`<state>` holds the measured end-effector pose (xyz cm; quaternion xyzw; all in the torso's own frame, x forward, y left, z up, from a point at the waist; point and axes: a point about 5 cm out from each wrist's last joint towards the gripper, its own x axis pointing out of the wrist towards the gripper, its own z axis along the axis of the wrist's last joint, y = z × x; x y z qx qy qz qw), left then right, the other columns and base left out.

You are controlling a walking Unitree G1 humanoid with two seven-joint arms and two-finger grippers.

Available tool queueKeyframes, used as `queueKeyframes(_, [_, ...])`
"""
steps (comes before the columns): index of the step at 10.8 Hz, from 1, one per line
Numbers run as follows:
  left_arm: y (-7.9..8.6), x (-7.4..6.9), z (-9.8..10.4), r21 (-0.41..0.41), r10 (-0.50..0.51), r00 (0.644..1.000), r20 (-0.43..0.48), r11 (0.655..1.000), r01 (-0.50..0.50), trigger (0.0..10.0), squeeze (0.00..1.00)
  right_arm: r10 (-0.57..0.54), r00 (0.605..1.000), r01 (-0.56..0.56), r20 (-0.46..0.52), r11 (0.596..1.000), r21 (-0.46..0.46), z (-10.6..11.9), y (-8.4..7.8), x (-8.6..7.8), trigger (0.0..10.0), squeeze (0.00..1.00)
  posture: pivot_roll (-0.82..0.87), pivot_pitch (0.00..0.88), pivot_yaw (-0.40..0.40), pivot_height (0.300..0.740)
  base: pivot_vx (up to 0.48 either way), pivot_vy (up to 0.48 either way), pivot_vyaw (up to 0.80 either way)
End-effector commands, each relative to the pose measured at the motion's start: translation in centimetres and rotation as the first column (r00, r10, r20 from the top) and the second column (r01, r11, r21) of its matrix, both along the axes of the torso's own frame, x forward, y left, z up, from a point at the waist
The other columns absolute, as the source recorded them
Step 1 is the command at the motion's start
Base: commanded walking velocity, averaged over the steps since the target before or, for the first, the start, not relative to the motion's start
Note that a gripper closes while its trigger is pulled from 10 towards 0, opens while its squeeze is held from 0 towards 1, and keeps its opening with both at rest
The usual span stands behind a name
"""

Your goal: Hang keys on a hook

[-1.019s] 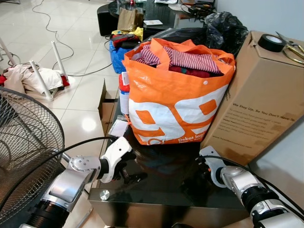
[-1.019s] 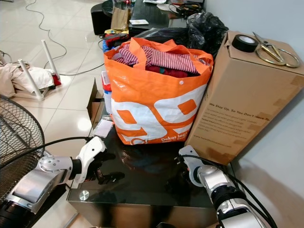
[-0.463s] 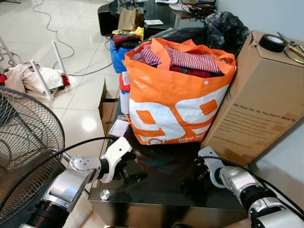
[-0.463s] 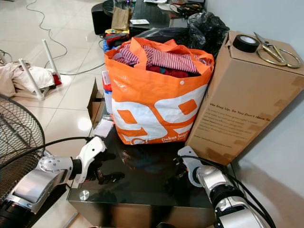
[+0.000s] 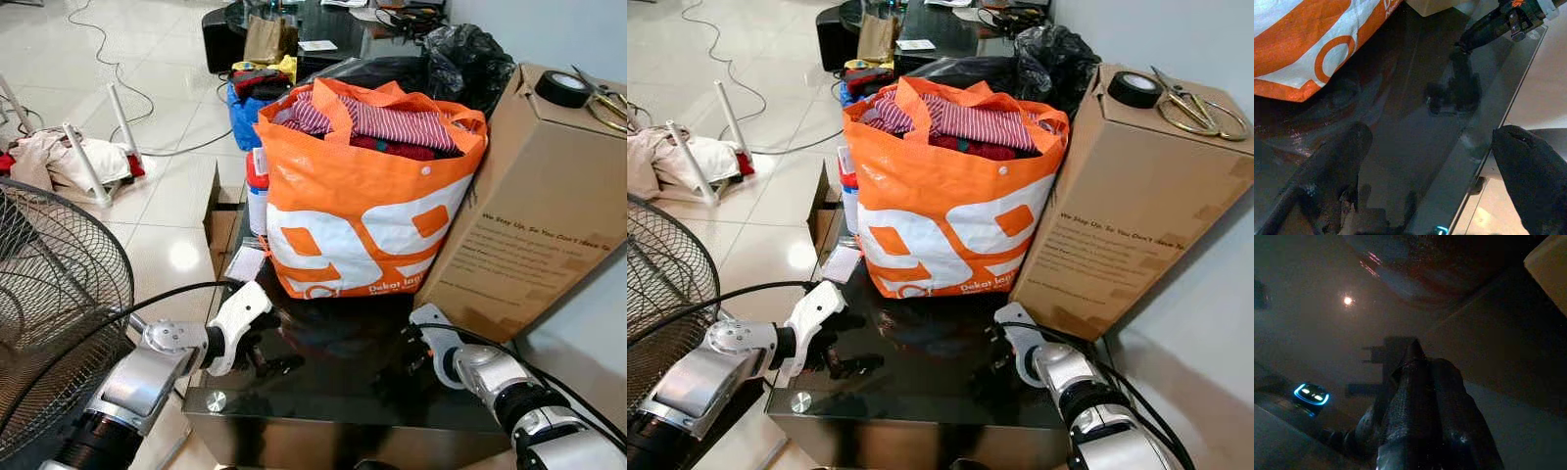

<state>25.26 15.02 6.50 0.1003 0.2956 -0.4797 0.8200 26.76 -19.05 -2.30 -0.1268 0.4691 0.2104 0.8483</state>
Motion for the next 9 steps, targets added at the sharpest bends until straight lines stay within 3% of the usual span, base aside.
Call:
queueKeyframes(1, [-0.1,0.3,0.5,0.006,-0.014,1.000,0.023,1.000,0.014,10.0,0.01,-0.008,0.999,0.008,0.032,1.000,0.002,0.7,-0.4,0.7,0.0,0.00,-0.03,0.000,-0.096,0.740,0.000,0.000,0.00])
queueKeyframes(3, [0.1,0.4,0.6,0.008,-0.005,0.999,0.033,1.000,0.004,10.0,0.00,-0.024,0.996,0.018,0.085,0.997,0.077,1.6,-1.4,0.8,0.0,0.00,-0.03,0.000,-0.094,0.740,0.000,0.000,0.00])
queueKeyframes(5, [0.2,0.4,0.7,0.010,-0.005,0.999,0.035,1.000,0.005,10.0,0.01,-0.054,0.988,0.016,0.147,0.969,0.245,3.1,-2.0,0.6,0.0,0.00,-0.04,0.000,-0.084,0.740,0.000,0.000,0.00])
queueKeyframes(6, [0.0,0.6,0.8,0.009,-0.009,0.999,0.040,1.000,0.008,10.0,0.00,-0.062,0.983,-0.003,0.171,0.936,0.353,4.0,-2.0,0.1,0.0,0.00,-0.04,0.000,-0.082,0.740,0.000,0.000,0.00])
queueKeyframes(7, [-0.1,0.8,0.9,0.007,-0.010,0.999,0.048,1.000,0.010,10.0,0.01,-0.069,0.978,-0.033,0.196,0.880,0.473,5.2,-1.7,-0.5,0.0,0.00,-0.04,0.000,-0.080,0.740,0.000,0.000,0.00])
queueKeyframes(8, [0.0,0.9,1.0,0.007,-0.007,0.998,0.061,1.000,0.007,10.0,0.01,-0.117,0.969,-0.059,0.217,0.745,0.665,7.0,-1.4,-1.2,0.0,0.00,-0.05,0.000,-0.075,0.740,0.000,0.000,0.00])
queueKeyframes(9, [0.1,1.1,1.2,0.002,0.007,0.996,0.091,1.000,-0.007,10.0,0.01,-0.184,0.956,-0.074,0.228,0.603,0.794,9.0,-1.4,-1.5,0.0,0.00,-0.05,0.000,-0.076,0.740,0.000,0.000,0.00])
